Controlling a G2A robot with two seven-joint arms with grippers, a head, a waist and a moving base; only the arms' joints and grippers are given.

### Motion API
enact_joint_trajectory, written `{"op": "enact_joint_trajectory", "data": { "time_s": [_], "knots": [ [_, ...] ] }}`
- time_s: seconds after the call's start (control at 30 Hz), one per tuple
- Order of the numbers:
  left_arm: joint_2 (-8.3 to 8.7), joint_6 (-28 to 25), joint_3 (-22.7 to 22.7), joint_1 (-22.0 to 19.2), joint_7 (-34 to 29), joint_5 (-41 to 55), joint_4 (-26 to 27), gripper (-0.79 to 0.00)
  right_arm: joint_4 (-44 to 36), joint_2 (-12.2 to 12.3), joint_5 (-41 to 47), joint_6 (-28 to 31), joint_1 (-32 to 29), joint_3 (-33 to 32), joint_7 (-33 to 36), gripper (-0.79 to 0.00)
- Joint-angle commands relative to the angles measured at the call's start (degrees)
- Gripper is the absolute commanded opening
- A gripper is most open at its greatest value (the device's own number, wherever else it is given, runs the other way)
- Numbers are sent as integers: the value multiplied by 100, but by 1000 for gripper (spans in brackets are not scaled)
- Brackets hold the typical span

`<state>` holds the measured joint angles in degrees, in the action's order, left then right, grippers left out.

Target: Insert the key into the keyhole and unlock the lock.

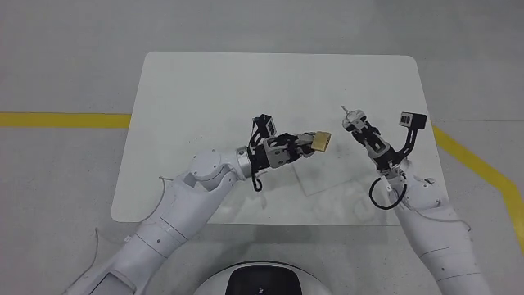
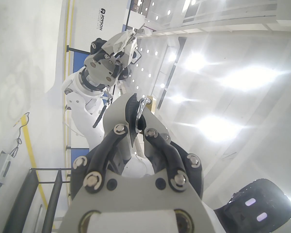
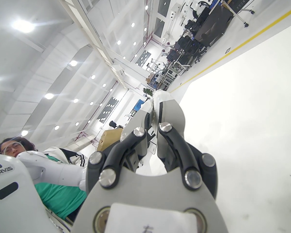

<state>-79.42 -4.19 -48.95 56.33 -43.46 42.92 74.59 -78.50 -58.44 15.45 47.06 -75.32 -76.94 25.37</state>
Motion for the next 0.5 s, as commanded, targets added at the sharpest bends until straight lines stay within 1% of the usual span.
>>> {"op": "enact_joint_trajectory", "data": {
  "time_s": [0.0,0.2,0.47],
  "knots": [
    [-21,-113,33,-67,49,-151,-89,-785,-44,-8,48,25,5,18,47,-785],
    [-64,-383,114,-205,250,-711,-255,-785,-342,-6,72,0,-68,-15,256,-785],
    [-111,-492,94,-327,262,-890,-387,-785,-772,-10,-87,-220,-146,-5,448,-785]
  ]
}}
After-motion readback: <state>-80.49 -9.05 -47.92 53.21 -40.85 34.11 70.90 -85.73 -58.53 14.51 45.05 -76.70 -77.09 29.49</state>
